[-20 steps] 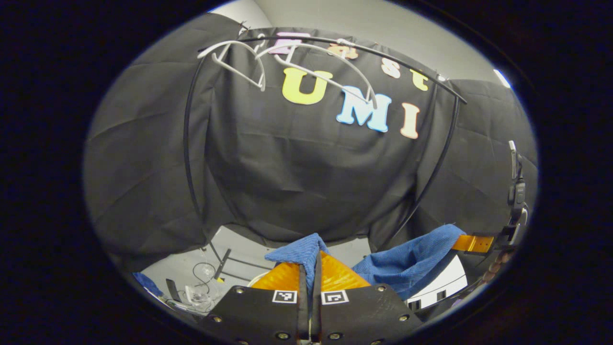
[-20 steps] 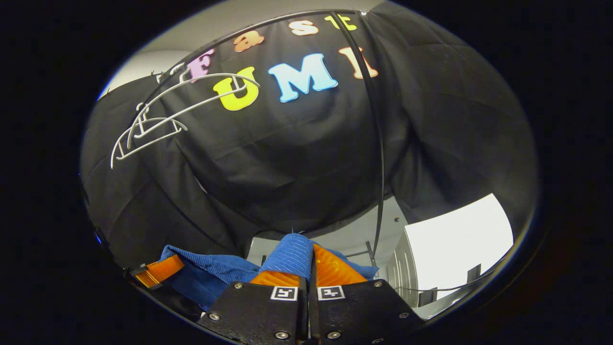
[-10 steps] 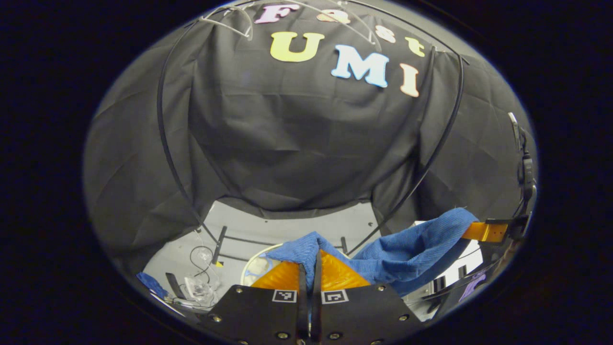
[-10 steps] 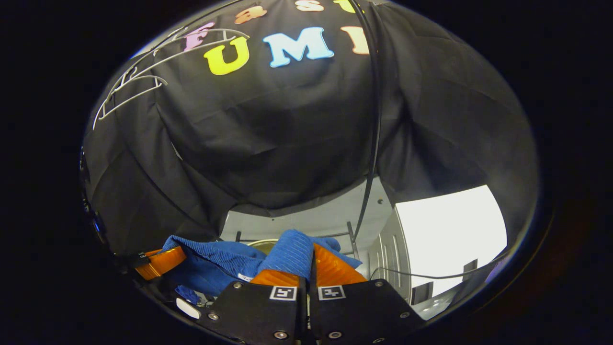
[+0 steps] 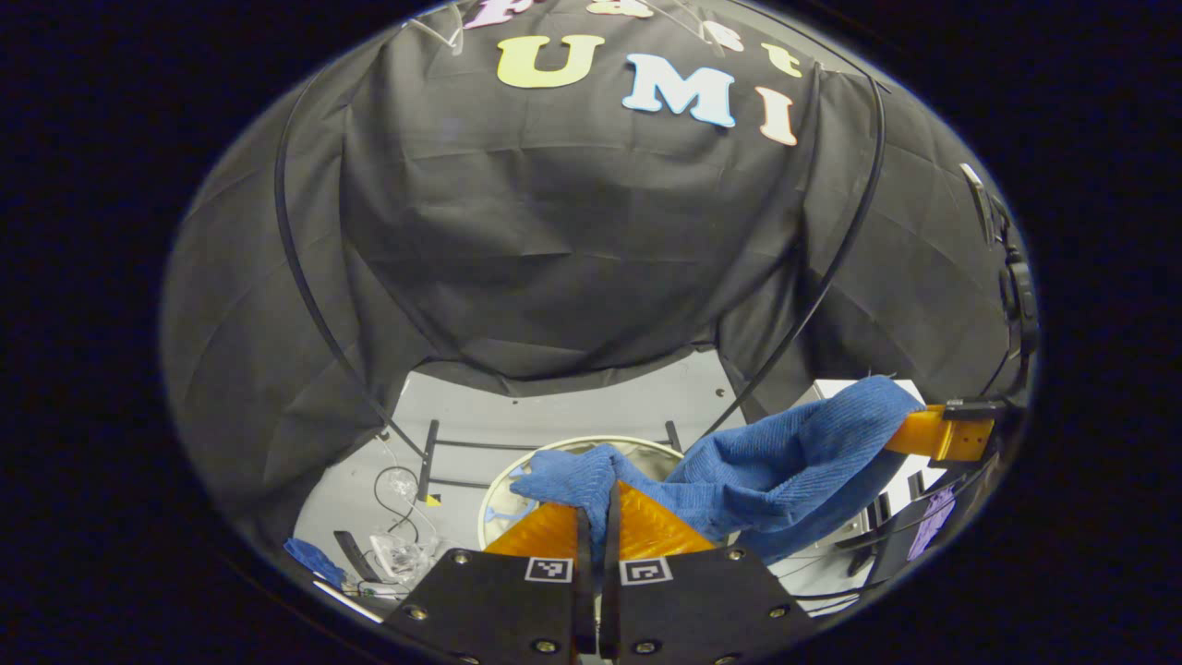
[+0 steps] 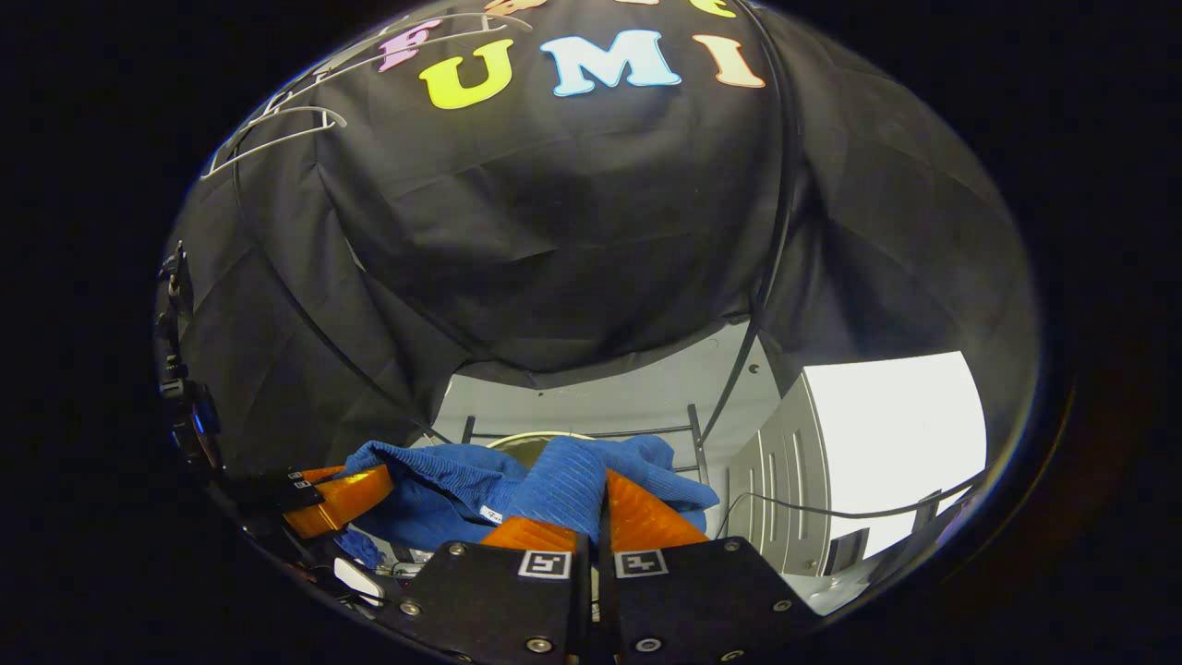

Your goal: Grasp the clothes on the hanger with both hands and then place them into the laundry hamper below.

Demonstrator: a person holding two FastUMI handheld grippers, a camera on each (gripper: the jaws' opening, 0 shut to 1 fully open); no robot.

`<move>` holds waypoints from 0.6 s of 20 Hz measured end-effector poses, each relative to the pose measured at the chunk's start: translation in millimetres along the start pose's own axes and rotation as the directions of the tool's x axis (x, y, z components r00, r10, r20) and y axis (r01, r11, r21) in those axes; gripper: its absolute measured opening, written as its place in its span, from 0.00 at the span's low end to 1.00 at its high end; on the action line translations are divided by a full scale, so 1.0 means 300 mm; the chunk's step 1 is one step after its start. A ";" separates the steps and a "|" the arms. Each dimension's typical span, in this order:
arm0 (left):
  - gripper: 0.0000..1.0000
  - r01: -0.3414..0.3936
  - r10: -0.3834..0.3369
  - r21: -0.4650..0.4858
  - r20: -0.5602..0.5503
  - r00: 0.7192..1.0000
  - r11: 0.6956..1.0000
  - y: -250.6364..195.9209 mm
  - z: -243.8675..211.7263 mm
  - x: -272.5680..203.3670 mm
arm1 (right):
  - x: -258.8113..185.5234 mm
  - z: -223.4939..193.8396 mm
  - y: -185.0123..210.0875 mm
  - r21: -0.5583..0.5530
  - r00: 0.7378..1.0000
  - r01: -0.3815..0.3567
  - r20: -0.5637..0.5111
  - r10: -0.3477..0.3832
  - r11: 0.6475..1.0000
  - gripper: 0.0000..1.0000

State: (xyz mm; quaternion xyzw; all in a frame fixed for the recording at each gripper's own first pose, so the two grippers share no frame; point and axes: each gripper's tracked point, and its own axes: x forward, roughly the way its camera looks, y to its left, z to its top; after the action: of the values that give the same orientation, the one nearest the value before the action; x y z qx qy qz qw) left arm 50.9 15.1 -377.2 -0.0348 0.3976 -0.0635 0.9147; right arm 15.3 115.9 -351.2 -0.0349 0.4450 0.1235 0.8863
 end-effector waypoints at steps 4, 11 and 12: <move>0.07 0.005 -0.005 -0.011 -0.008 1.000 1.000 0.016 -0.011 -0.009 | 0.003 -0.013 0.002 0.007 1.000 0.008 -0.007 -0.008 1.000 0.03; 0.16 0.030 -0.030 -0.007 0.013 0.999 1.000 0.025 0.011 -0.055 | -0.044 -0.034 0.084 0.013 0.996 -0.083 -0.036 0.083 0.996 0.39; 0.36 0.029 -0.029 0.001 0.026 0.999 1.000 0.028 0.037 -0.087 | -0.062 -0.031 0.101 0.014 0.995 -0.099 -0.025 0.100 0.995 0.55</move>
State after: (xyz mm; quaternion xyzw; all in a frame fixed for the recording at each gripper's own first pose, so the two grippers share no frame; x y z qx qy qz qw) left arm 42.0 27.2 -351.7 -0.0411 0.3851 -0.0762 0.9188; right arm -10.4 140.0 -340.5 -0.0087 0.4582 0.1643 0.8735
